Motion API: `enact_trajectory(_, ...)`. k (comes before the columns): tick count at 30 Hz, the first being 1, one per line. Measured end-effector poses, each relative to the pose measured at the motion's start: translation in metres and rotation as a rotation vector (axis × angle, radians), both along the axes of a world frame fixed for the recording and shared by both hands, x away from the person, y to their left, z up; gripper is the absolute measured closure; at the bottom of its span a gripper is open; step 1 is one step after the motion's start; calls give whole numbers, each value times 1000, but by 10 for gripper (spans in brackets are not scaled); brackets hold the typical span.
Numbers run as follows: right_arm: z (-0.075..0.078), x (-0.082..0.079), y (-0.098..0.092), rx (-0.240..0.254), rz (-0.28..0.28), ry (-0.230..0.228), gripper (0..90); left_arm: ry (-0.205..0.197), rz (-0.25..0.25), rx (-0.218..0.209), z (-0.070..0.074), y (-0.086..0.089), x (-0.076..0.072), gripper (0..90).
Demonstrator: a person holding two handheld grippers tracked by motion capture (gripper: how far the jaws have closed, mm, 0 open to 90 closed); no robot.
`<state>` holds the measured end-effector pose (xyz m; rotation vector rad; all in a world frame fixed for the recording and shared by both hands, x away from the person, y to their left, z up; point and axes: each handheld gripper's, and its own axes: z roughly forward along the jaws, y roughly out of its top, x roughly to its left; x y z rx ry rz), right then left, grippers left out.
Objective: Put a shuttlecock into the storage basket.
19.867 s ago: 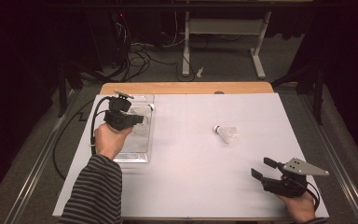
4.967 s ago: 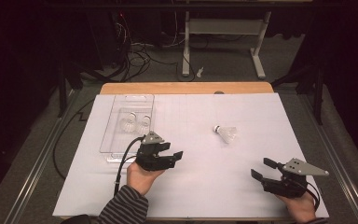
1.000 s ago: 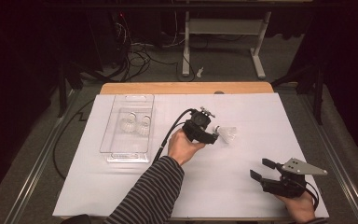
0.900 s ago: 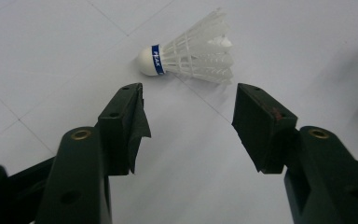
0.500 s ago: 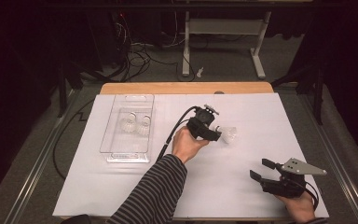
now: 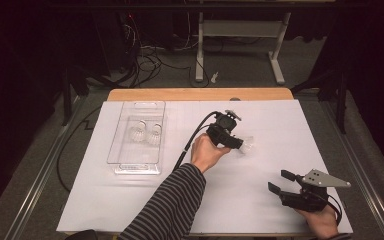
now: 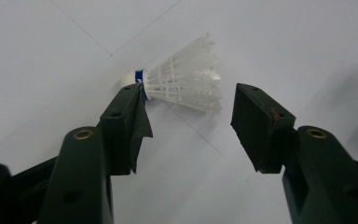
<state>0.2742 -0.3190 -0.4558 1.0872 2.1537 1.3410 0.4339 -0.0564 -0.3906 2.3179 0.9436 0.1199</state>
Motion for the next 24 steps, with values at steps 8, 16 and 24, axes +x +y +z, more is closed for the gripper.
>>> enact_trajectory(8,0,0,0,0,0,2,311,1,-5,8,0,-10,4,444)
enact_trajectory(16,0,0,0,-1,3,0,311,-5,-6,9,-1,-20,7,442)
enact_trajectory(24,0,1,0,-1,4,2,311,11,-1,9,-6,-29,10,429)
